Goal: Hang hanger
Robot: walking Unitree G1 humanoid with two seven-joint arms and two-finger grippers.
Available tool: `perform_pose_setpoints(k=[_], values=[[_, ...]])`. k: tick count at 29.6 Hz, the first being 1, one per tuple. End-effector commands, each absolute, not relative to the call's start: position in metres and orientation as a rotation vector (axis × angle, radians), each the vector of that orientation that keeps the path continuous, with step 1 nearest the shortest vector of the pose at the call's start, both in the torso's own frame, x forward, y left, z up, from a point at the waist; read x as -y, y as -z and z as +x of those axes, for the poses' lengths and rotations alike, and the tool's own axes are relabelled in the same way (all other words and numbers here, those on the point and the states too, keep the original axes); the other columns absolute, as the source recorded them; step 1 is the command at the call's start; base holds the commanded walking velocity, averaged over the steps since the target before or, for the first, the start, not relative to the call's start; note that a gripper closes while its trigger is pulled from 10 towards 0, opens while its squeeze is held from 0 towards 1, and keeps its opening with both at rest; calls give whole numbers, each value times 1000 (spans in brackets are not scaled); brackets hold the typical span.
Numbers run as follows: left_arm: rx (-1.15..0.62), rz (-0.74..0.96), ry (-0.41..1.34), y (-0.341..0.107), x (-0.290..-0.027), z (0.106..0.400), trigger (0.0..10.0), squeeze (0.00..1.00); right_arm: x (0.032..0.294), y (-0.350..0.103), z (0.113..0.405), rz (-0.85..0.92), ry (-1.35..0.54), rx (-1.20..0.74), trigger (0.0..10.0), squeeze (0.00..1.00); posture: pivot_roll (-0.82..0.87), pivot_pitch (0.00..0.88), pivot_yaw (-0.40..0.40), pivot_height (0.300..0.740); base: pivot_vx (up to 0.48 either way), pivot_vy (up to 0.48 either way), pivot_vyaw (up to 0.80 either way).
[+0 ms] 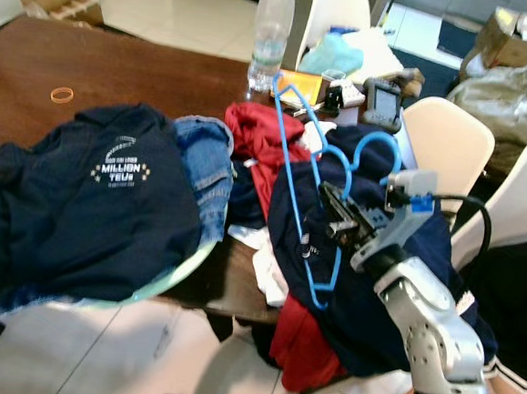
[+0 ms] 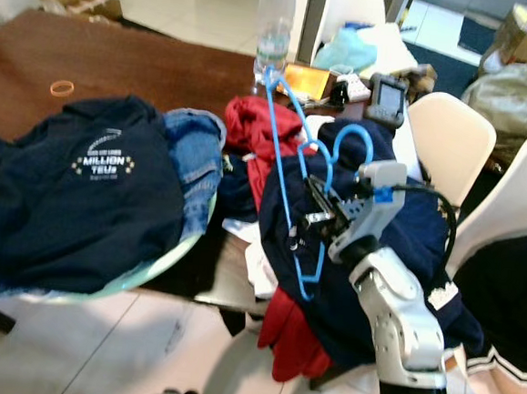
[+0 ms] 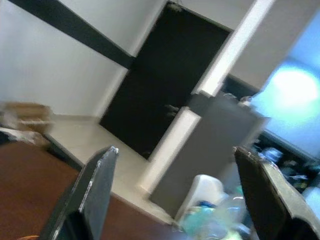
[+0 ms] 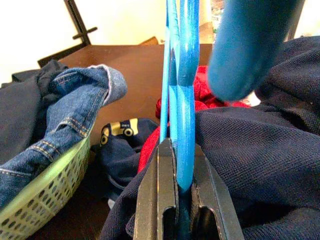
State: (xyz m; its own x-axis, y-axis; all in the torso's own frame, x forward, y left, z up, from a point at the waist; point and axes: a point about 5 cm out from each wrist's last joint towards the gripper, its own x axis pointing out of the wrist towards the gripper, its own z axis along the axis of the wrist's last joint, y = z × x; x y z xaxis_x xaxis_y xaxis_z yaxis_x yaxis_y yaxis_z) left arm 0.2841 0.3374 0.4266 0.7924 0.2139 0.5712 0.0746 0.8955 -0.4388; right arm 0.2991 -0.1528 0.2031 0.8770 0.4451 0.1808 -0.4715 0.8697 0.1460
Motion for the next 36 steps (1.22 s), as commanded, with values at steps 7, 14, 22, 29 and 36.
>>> perform_pose_setpoints(k=[7,14,22,29,36], values=[[314,-168,-236,-332,-349,327,10000,0,159,-197,297,155,-455,106,10000,0,74,191,-70,740,0,0,0],[135,101,-242,-299,-340,353,10000,0,159,-195,296,147,-452,98,10000,0,74,184,-64,740,0,0,0],[103,141,-167,-286,-332,366,10000,0,160,-195,295,140,-446,93,10000,0,64,181,-59,740,0,0,0],[133,155,33,-289,-302,380,10000,0,162,-195,294,135,-435,94,10000,0,55,186,-50,740,0,0,0],[99,170,121,-281,-287,386,10000,0,163,-195,293,132,-429,91,10000,0,49,191,-48,740,0,0,0]])
